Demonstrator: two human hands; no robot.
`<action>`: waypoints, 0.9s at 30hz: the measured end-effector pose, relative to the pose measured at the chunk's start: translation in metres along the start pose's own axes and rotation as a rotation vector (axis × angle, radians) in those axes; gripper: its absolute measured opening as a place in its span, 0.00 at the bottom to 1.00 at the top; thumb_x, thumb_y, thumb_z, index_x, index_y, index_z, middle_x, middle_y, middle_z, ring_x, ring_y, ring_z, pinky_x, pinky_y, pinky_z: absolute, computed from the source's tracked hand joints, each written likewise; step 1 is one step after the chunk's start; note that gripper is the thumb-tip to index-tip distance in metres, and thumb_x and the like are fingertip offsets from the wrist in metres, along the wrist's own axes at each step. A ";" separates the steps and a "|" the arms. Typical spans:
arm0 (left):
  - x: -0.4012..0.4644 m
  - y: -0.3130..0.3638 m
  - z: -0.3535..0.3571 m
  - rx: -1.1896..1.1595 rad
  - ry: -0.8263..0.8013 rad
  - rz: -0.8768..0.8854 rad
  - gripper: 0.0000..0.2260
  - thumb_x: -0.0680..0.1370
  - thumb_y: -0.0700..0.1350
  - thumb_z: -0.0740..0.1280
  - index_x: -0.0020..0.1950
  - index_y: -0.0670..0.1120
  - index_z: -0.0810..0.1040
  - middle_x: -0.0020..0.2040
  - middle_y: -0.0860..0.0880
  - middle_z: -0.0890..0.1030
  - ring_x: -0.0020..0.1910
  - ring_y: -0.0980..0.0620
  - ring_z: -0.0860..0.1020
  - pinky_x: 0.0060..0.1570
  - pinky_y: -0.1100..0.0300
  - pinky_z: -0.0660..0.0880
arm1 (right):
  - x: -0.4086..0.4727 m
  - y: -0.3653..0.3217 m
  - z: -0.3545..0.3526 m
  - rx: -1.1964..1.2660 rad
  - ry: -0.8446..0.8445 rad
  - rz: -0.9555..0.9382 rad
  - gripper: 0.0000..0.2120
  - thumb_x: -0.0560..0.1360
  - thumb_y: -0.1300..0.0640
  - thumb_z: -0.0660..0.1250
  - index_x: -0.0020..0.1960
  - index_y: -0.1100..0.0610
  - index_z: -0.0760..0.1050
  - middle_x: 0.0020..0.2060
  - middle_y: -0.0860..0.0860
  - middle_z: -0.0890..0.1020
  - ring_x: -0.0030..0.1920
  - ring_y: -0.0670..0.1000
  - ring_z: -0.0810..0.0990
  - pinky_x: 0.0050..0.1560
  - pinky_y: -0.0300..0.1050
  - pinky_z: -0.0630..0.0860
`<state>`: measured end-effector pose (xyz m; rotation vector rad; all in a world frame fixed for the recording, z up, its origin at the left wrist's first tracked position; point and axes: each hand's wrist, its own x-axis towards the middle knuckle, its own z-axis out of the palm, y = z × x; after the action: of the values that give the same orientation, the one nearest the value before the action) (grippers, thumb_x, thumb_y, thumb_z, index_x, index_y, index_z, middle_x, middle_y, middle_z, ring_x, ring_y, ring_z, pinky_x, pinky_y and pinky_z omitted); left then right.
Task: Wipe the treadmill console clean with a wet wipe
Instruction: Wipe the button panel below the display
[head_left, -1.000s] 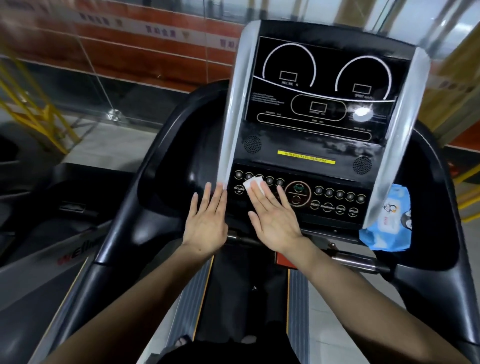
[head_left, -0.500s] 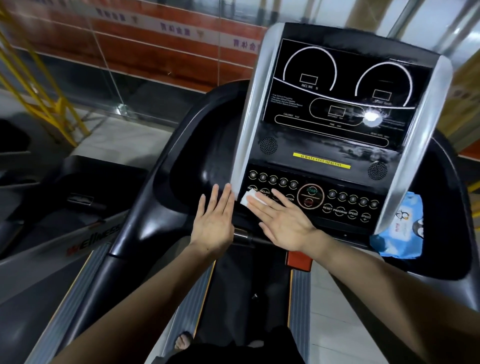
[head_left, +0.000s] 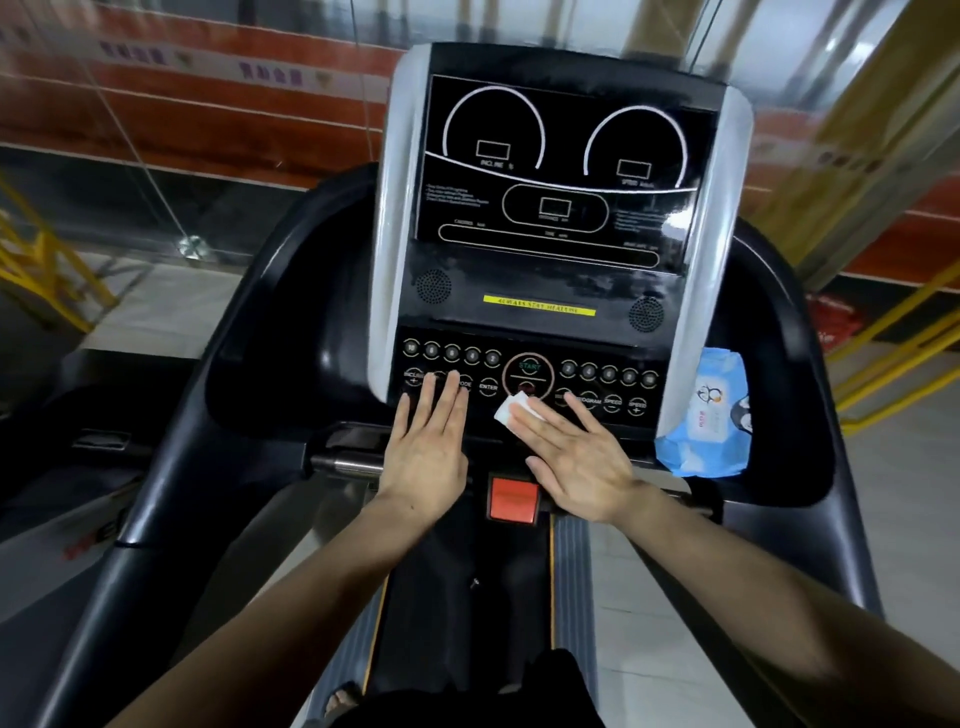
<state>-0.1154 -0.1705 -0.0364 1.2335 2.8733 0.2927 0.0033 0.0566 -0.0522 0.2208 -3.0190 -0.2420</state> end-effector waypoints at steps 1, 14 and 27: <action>0.002 0.008 0.001 0.008 -0.001 0.008 0.35 0.81 0.45 0.59 0.85 0.44 0.45 0.85 0.48 0.39 0.83 0.44 0.36 0.82 0.42 0.44 | -0.009 0.006 0.001 0.002 0.002 0.022 0.27 0.87 0.46 0.48 0.85 0.52 0.55 0.84 0.48 0.55 0.84 0.48 0.49 0.83 0.60 0.49; 0.024 0.101 0.008 0.040 -0.003 0.089 0.35 0.82 0.45 0.59 0.85 0.44 0.44 0.84 0.48 0.37 0.83 0.45 0.36 0.82 0.42 0.44 | -0.093 0.068 0.008 -0.109 -0.054 0.281 0.47 0.68 0.72 0.67 0.84 0.55 0.56 0.83 0.48 0.57 0.83 0.54 0.55 0.82 0.54 0.35; 0.018 0.128 0.006 0.043 -0.015 0.087 0.34 0.82 0.45 0.58 0.85 0.45 0.46 0.85 0.48 0.38 0.83 0.46 0.35 0.82 0.43 0.44 | -0.094 0.075 0.006 0.109 0.178 0.379 0.27 0.59 0.71 0.82 0.57 0.58 0.84 0.68 0.48 0.81 0.53 0.55 0.79 0.58 0.50 0.79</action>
<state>-0.0352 -0.0704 -0.0188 1.3635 2.8329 0.2229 0.0848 0.1447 -0.0542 -0.3046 -2.8242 -0.0222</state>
